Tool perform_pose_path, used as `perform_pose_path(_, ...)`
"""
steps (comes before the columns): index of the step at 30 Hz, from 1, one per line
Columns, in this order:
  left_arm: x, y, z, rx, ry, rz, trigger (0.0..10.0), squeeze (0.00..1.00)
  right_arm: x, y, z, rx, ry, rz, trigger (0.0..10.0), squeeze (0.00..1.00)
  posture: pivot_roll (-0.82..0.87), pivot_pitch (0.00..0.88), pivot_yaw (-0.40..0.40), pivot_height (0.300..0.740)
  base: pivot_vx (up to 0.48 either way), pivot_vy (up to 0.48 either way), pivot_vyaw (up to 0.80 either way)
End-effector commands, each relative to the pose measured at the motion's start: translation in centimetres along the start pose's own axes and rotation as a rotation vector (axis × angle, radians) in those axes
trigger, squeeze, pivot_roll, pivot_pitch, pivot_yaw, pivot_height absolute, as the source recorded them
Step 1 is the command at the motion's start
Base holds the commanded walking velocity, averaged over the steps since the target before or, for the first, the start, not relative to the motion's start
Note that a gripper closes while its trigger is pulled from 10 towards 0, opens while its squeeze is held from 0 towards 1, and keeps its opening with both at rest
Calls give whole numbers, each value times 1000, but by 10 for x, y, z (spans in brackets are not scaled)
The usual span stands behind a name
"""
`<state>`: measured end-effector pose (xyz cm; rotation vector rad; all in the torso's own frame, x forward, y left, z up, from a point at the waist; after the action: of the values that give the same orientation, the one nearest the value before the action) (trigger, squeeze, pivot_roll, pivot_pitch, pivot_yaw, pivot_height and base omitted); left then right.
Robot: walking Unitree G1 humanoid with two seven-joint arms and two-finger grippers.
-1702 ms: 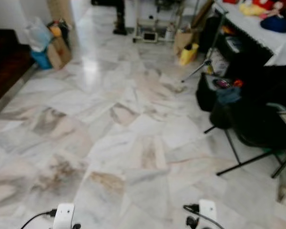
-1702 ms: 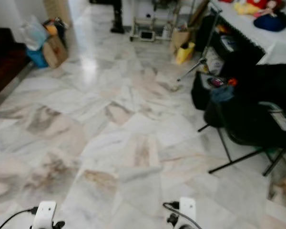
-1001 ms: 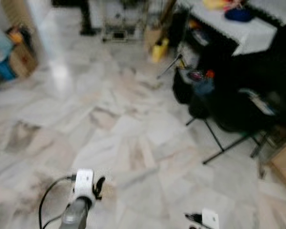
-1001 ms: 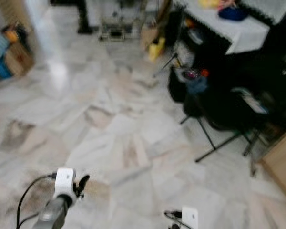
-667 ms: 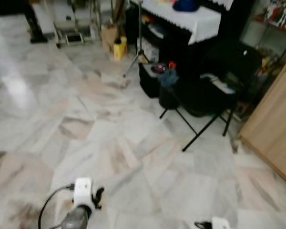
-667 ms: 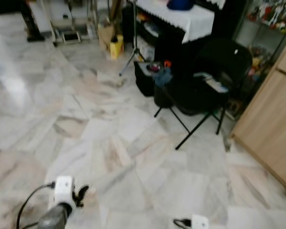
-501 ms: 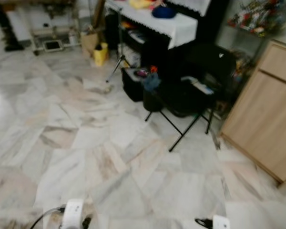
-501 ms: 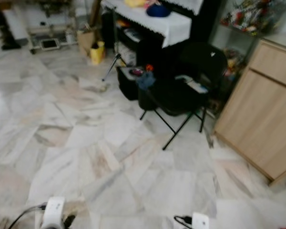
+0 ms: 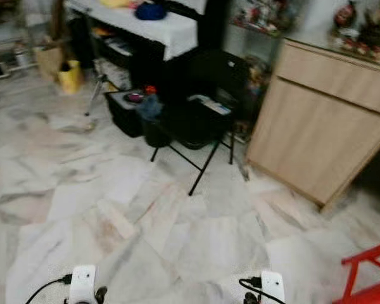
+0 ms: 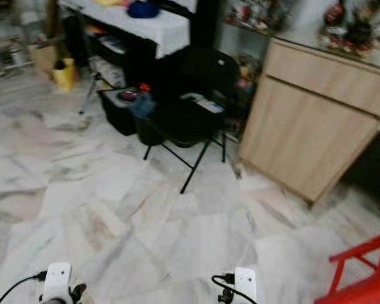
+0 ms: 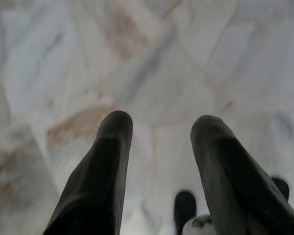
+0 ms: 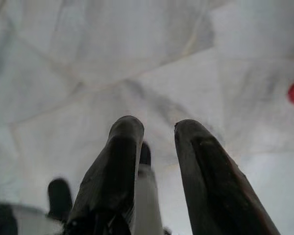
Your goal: Hang keys on a hook
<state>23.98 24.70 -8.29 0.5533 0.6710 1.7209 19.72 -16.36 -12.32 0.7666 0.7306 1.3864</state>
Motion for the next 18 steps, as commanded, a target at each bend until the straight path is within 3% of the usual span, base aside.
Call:
perform_pose_path(1, 9, 5, -20, 74, -24, 11, 10000, 0, 7, -1, 8, -19, -46, -2, 10000, 0, 133, 0, -8, 733, 0, 0, 0)
perform_pose_path(11, -3, 1, -11, 60, -11, -15, 10000, 0, 0, -5, 25, -19, -28, -20, 10000, 0, 129, 0, -29, 733, 0, 0, 0)
perform_pose_path(18, -2, 1, -13, 73, -31, -19, 10000, 0, 1, -5, 29, -20, -64, -23, 10000, 0, 81, 0, 3, 733, 0, 0, -628)
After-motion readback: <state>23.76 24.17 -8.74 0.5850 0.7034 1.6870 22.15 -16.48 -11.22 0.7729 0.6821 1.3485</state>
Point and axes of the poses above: a point about 5 cm out from each wrist's last joint towards the gripper, its own y axis pointing back from the gripper into the wrist, its own z axis along the axis of the wrist's last joint, x = y × z, the point moved 4 cm from there along -y, pointing out of the wrist towards the gripper, and after that the axes turned 7 degrees about y, right-handed, at the moved point
